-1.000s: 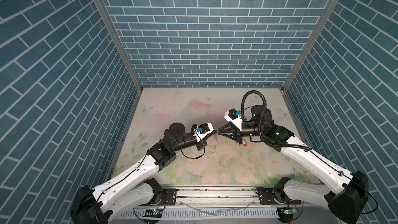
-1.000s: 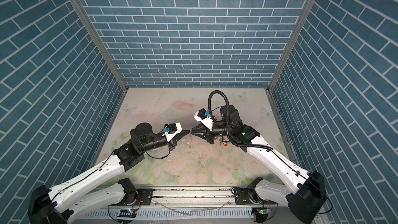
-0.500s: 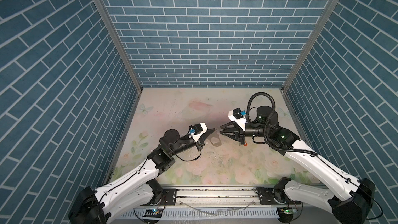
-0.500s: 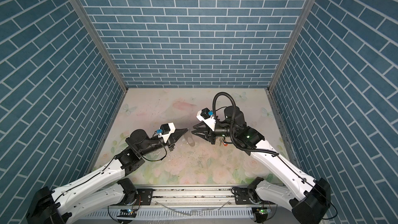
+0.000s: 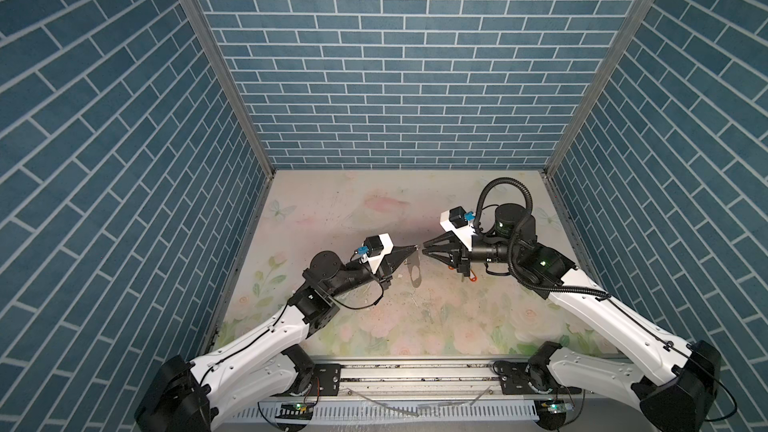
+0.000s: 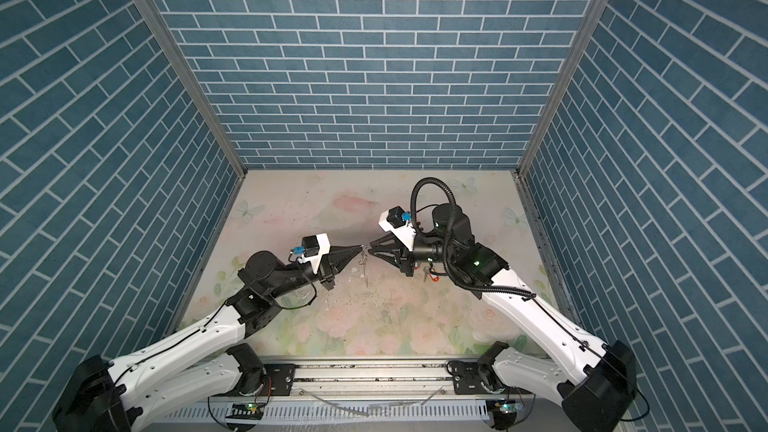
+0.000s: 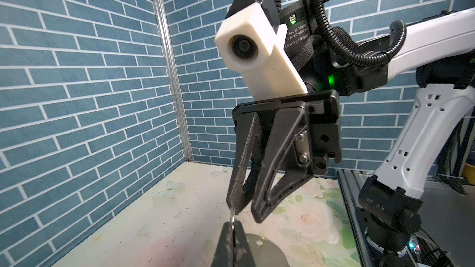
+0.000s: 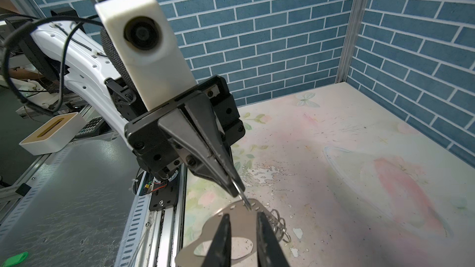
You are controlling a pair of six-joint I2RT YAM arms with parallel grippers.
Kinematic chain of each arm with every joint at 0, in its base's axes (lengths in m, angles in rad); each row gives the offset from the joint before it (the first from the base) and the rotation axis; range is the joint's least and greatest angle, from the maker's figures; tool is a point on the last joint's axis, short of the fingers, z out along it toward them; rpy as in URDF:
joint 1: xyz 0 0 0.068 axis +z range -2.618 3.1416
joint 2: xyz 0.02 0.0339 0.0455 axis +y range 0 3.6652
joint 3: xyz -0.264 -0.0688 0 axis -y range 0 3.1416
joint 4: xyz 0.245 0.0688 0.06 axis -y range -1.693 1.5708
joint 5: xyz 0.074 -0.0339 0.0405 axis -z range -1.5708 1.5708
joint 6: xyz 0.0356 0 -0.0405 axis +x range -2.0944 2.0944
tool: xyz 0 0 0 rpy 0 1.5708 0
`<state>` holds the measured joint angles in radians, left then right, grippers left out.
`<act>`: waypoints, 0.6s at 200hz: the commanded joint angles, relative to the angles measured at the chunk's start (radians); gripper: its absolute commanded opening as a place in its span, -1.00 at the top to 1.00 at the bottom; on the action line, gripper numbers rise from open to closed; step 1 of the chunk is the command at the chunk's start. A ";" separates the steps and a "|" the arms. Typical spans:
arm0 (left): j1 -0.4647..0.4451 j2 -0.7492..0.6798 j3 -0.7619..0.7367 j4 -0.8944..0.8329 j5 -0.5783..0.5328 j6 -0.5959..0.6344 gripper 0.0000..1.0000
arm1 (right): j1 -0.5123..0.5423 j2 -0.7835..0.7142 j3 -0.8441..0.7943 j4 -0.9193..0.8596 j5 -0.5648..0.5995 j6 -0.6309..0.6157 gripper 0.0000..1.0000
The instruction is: Put the keys on the keyring
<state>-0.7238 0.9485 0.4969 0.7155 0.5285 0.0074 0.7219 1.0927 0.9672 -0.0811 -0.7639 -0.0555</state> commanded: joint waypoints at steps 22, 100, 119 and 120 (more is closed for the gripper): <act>0.014 0.024 -0.008 0.133 0.048 -0.057 1.00 | 0.005 0.022 -0.019 0.065 -0.051 0.027 0.66; 0.023 0.073 -0.031 0.266 0.070 -0.120 1.00 | 0.004 0.053 -0.013 0.123 -0.092 0.056 0.83; 0.024 0.085 -0.037 0.292 0.072 -0.132 1.00 | 0.004 0.061 -0.008 0.126 -0.106 0.057 0.86; 0.024 0.086 -0.036 0.294 0.073 -0.133 1.00 | 0.004 0.061 -0.008 0.126 -0.107 0.057 0.86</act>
<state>-0.7052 1.0195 0.4690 0.9222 0.5819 -0.0948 0.7208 1.1416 0.9672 0.0051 -0.8207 -0.0055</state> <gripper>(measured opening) 0.045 0.077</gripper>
